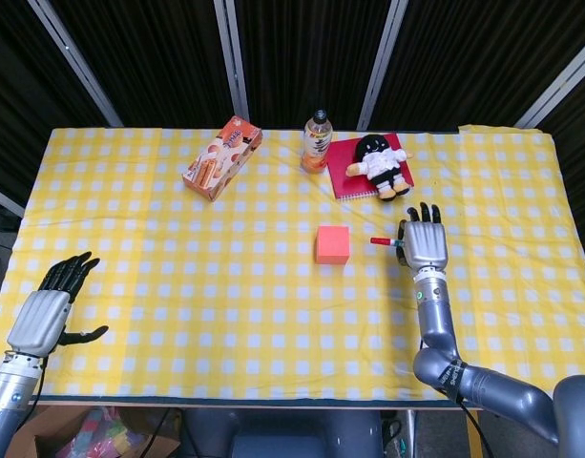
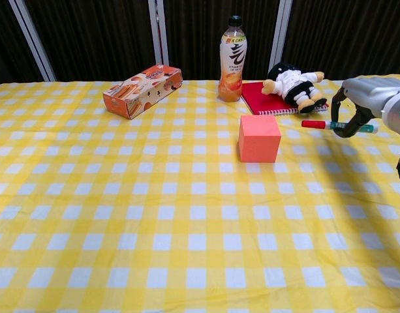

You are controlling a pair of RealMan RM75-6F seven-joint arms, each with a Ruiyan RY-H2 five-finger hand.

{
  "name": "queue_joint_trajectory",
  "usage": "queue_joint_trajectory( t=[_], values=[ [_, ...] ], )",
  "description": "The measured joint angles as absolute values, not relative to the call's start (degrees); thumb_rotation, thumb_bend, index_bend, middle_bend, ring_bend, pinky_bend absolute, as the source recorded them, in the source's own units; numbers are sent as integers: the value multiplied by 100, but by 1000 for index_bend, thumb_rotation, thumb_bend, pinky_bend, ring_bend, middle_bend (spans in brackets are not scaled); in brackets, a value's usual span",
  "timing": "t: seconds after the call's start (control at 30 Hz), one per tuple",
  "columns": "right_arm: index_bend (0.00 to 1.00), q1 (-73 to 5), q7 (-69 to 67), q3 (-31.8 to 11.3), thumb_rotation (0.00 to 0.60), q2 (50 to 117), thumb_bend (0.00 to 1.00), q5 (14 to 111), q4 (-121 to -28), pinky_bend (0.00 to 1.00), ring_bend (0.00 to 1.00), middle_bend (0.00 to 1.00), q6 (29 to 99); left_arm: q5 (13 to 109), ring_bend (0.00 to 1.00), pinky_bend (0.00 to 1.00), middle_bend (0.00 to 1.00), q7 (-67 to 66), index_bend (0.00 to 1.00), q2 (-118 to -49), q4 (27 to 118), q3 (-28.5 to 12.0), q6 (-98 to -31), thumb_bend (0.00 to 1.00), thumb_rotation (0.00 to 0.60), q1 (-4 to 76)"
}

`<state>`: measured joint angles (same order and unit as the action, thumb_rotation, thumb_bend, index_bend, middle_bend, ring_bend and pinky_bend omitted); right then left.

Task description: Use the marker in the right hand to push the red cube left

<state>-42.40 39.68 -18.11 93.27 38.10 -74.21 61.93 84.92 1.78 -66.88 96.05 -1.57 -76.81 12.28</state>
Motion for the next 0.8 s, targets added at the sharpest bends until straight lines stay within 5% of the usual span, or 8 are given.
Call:
queue_joint_trajectory(
  t=[0.8],
  values=[
    [599, -4847, 4034, -1855, 600, 10172, 546, 3856, -6635, 0, 0, 197, 5868, 8510, 0, 0, 0, 402, 0, -6620, 9624, -141, -7604, 0, 600, 1255]
  ],
)
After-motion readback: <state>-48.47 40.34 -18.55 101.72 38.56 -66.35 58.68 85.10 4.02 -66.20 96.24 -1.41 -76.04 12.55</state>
